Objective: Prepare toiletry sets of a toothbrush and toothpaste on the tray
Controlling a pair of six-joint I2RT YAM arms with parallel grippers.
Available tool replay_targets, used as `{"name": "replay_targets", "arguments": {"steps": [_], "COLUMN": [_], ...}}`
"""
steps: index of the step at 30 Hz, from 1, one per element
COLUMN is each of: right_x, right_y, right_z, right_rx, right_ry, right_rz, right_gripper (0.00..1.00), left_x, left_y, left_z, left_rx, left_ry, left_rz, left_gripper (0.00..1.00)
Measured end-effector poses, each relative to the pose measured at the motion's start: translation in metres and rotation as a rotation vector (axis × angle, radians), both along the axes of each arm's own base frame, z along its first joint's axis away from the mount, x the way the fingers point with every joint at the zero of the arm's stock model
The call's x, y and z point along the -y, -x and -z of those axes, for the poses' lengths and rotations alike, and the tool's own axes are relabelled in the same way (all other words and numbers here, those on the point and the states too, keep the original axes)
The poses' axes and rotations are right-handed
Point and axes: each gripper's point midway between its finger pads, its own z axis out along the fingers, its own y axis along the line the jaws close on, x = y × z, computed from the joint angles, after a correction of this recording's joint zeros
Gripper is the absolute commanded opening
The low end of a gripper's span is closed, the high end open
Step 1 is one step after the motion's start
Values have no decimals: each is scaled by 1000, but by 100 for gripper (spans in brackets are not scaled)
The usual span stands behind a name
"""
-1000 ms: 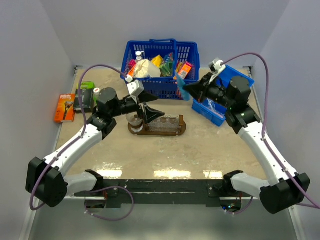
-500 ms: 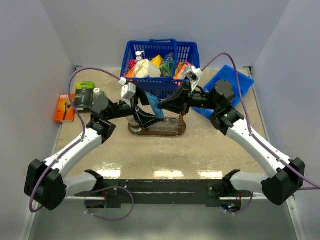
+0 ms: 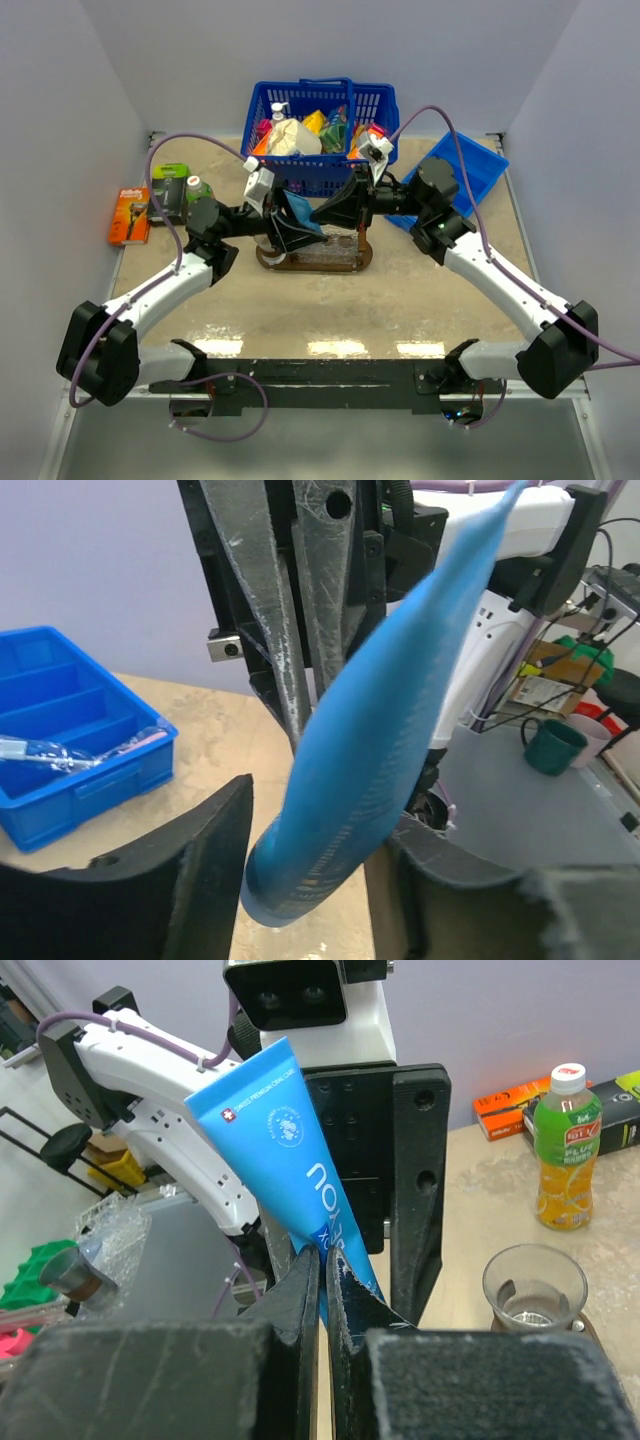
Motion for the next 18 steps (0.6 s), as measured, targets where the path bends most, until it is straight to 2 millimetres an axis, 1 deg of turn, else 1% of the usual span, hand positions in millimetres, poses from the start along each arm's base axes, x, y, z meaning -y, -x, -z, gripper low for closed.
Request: {"name": "replay_targets", "arguments": {"steps": [2, 3, 5, 6, 8, 9, 13, 14, 15, 17, 18], "right_x": [0, 0, 0, 0, 0, -1, -1, -2, -2, -2, -3], "right_y": [-1, -1, -1, -2, -2, -2, -4, -5, -6, -11, -16], "right_z": [1, 1, 1, 1, 1, 1, 3, 4, 5, 8, 10], "right_rx": [-3, -1, 1, 1, 3, 3, -5, -6, -9, -20, -19], "right_ry": [3, 4, 3, 3, 3, 4, 10, 12, 16, 28, 34], "right_rz": [4, 5, 4, 5, 5, 5, 5, 9, 17, 39, 62], "right_gripper": [0, 0, 0, 0, 0, 0, 1, 6, 17, 30, 40], "left_x": [1, 0, 0, 0, 0, 0, 0, 0, 0, 0, 0], "left_y": [2, 3, 5, 6, 7, 7, 7, 6, 5, -1, -5], "left_z": [1, 1, 1, 1, 0, 0, 2, 4, 5, 8, 11], "left_rx": [-4, 0, 1, 5, 6, 10, 3, 0, -2, -6, -20], "left_ry": [-1, -1, -1, 0, 0, 1, -2, -5, -7, -16, -26], "left_rz": [18, 23, 32, 37, 42, 43, 41, 37, 33, 5, -18], "left_gripper": [43, 35, 25, 17, 8, 1, 0, 0, 0, 0, 0]}}
